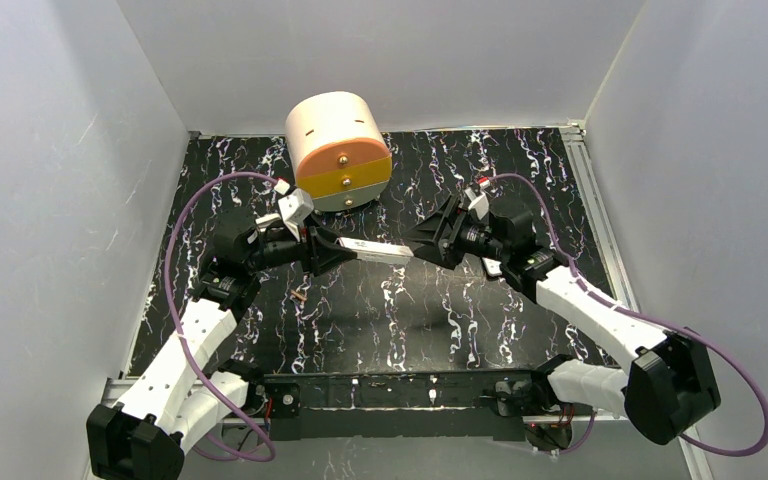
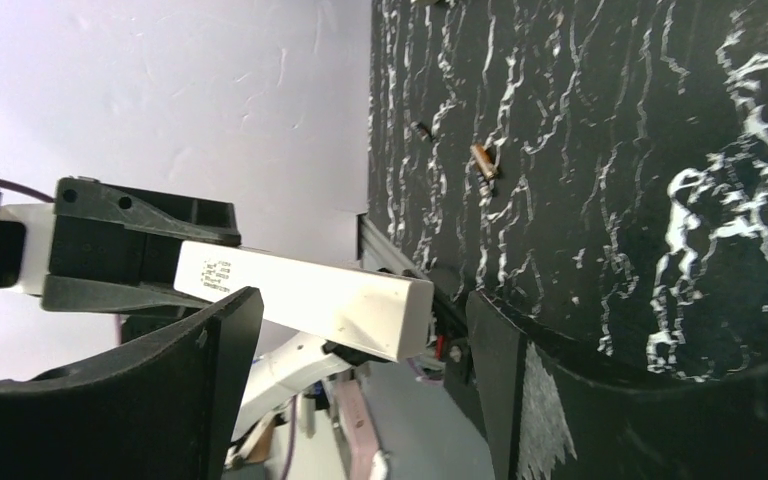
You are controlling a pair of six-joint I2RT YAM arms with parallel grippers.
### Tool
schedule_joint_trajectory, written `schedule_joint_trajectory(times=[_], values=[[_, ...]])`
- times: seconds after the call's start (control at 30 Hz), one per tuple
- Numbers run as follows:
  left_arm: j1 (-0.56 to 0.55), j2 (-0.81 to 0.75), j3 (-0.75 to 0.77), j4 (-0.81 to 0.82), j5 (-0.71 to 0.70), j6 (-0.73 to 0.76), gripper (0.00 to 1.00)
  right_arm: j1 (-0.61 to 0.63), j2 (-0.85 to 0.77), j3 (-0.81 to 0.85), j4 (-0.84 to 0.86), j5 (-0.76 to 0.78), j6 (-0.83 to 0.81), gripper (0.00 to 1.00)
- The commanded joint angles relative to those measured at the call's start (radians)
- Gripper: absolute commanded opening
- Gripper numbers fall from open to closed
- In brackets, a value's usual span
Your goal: Load the batteries into the remote control
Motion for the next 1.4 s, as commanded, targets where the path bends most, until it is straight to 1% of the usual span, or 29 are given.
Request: schedule_joint_trajectory(times=[0.0,0.07,0.1,0.17,0.37,0.47,0.53,0.67,0.9,1.1,1.37], values=[[0.004,-0.015,0.021,0.000,0.037,-0.002,0.00,0.000,0.009,0.004,0.142,-0.086,0.093,0.80],[0.005,-0.013,0.020,0.000,0.036,-0.004,0.00,0.001,0.018,-0.007,0.220,-0.119,0.159,0.73],[0.005,-0.012,0.019,0.000,0.034,-0.003,0.00,0.001,0.020,-0.010,0.242,-0.129,0.182,0.69],[0.005,-0.014,0.017,0.000,0.024,0.001,0.00,0.000,0.024,-0.008,0.259,-0.144,0.207,0.63],[0.004,-0.025,0.007,0.000,0.012,0.004,0.00,0.000,0.003,-0.007,0.261,-0.129,0.229,0.53],[0.004,-0.028,0.000,0.000,0.013,0.001,0.00,0.000,-0.007,-0.023,0.275,-0.104,0.245,0.44],[0.005,-0.036,-0.006,-0.002,0.006,0.004,0.00,0.001,-0.019,-0.038,0.276,-0.081,0.254,0.40],[0.004,-0.046,-0.005,-0.035,-0.012,0.032,0.00,0.000,-0.046,-0.078,0.279,-0.035,0.286,0.38],[0.004,-0.042,0.006,-0.079,-0.024,0.065,0.00,0.000,-0.072,-0.155,0.430,-0.001,0.384,0.38],[0.004,-0.019,0.017,-0.087,-0.001,0.059,0.00,-0.001,-0.048,-0.178,0.483,-0.011,0.401,0.38],[0.004,-0.025,0.017,-0.087,0.056,0.061,0.00,-0.001,0.004,-0.159,0.487,0.005,0.389,0.36]])
